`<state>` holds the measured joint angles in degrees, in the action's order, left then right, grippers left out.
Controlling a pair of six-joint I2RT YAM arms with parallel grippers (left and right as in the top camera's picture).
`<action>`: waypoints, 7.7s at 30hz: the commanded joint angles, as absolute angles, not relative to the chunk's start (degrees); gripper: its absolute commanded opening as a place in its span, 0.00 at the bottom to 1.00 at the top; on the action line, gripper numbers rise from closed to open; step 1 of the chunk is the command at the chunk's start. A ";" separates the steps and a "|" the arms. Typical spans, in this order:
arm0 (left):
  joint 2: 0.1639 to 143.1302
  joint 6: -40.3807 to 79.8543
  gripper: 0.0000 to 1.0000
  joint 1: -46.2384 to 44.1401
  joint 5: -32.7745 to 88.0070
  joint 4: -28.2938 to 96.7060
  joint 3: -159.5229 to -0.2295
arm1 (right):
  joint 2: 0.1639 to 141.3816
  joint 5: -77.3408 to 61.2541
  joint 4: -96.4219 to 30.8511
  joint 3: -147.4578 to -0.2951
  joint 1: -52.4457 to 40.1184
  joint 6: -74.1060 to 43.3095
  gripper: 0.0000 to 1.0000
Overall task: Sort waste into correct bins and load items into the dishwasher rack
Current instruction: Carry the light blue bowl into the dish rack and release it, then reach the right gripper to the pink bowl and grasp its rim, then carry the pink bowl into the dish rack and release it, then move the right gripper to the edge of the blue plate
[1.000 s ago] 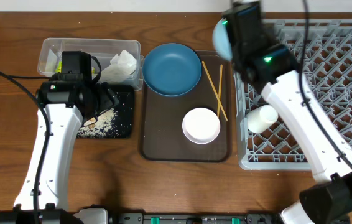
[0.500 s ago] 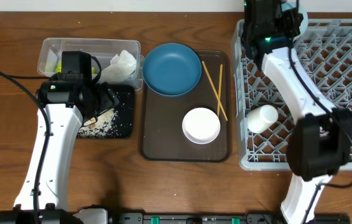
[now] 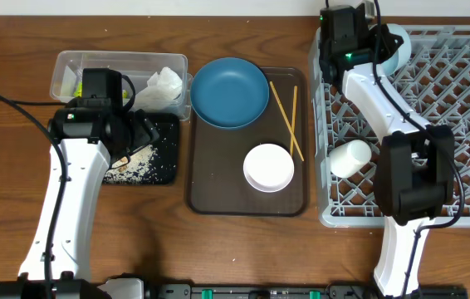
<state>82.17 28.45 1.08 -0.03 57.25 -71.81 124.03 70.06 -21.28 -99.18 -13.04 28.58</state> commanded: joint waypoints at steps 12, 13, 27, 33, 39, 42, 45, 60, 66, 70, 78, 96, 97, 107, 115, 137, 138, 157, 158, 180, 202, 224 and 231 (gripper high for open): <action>81.60 28.10 0.90 1.32 -0.71 57.60 -72.99 | 124.57 70.22 -30.24 -98.89 -16.97 23.59 0.03; 81.60 28.10 0.89 1.32 -0.71 57.58 -72.99 | 124.57 70.19 -30.24 -98.89 -17.28 23.59 0.04; 81.60 28.10 0.89 1.32 -0.71 57.60 -72.99 | 122.21 66.96 -29.58 -98.94 -20.78 23.05 0.87; 81.60 28.10 0.89 1.32 -0.69 57.60 -72.99 | 117.27 59.81 -33.01 -98.94 -22.11 19.53 0.93; 81.60 28.10 0.90 1.32 -0.69 57.60 -72.99 | 109.97 46.06 -41.10 -98.94 -22.41 10.92 0.90; 81.60 28.10 0.90 1.32 -0.71 57.60 -72.99 | 106.30 33.30 -46.76 -98.94 -22.94 6.04 0.86; 81.60 28.10 0.89 1.32 -0.69 57.60 -72.99 | 103.42 12.43 -53.82 -98.91 -23.59 1.89 0.85; 81.60 28.10 0.89 1.32 -0.71 57.60 -72.99 | 105.78 -9.41 -60.84 -86.41 -29.28 -7.42 0.61; 81.60 28.10 0.89 1.32 -0.71 57.60 -72.99 | 105.78 -9.26 -57.21 -79.15 -29.30 -9.17 0.56; 81.60 28.10 0.90 1.32 -0.69 57.60 -72.99 | 105.78 -9.23 -54.78 -75.88 -29.32 -9.17 0.52; 81.60 28.10 0.90 1.32 -0.71 57.60 -72.99 | 105.78 -6.70 -51.13 -71.75 -29.21 -9.23 0.40; 81.60 28.10 0.90 1.32 -0.69 57.60 -72.99 | 105.75 -4.84 -50.50 -72.64 -29.23 -10.74 0.45; 81.60 28.10 0.90 1.32 -0.69 57.60 -72.99 | 105.75 -4.86 -50.24 -72.51 -29.23 -10.76 0.43; 81.60 28.10 0.90 1.32 -0.69 57.60 -72.99 | 105.78 -4.54 -46.85 -71.46 -29.34 -13.28 0.29; 81.60 28.10 0.90 1.32 -0.71 57.60 -72.99 | 107.04 -4.97 -45.25 -71.44 -30.52 -13.74 0.26; 81.60 28.10 0.90 1.32 -0.71 57.60 -72.99 | 97.60 0.05 -51.09 -76.77 -29.10 -16.73 0.01; 81.60 28.10 0.90 1.32 -0.69 57.58 -72.99 | 95.66 2.33 -52.31 -77.78 -28.60 -16.73 0.01; 81.60 28.10 0.90 1.32 -0.71 57.60 -72.99 | 86.80 59.57 -59.70 -81.45 -14.50 -17.45 0.01; 81.60 28.10 0.90 1.32 -0.71 57.60 -72.99 | 88.03 61.17 -59.81 -81.45 -14.48 -16.47 0.01; 81.60 28.10 0.90 1.32 -0.71 57.58 -72.99 | 107.37 66.63 -62.41 -81.32 -20.64 -8.51 0.01; 81.60 28.10 0.90 1.32 -0.69 57.60 -72.99 | 107.35 56.77 -58.46 -81.56 -27.53 -8.49 0.37; 81.60 28.10 0.90 1.32 -0.71 57.60 -72.99 | 101.95 16.64 -48.49 -97.73 -26.68 -10.70 0.54; 81.60 28.10 0.90 1.32 -0.71 57.60 -72.99 | 110.19 4.73 -44.07 -97.71 -28.25 -19.81 0.53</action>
<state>82.17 28.45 1.08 -0.01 57.25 -71.83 105.45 13.45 -44.31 -97.56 -27.05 -14.96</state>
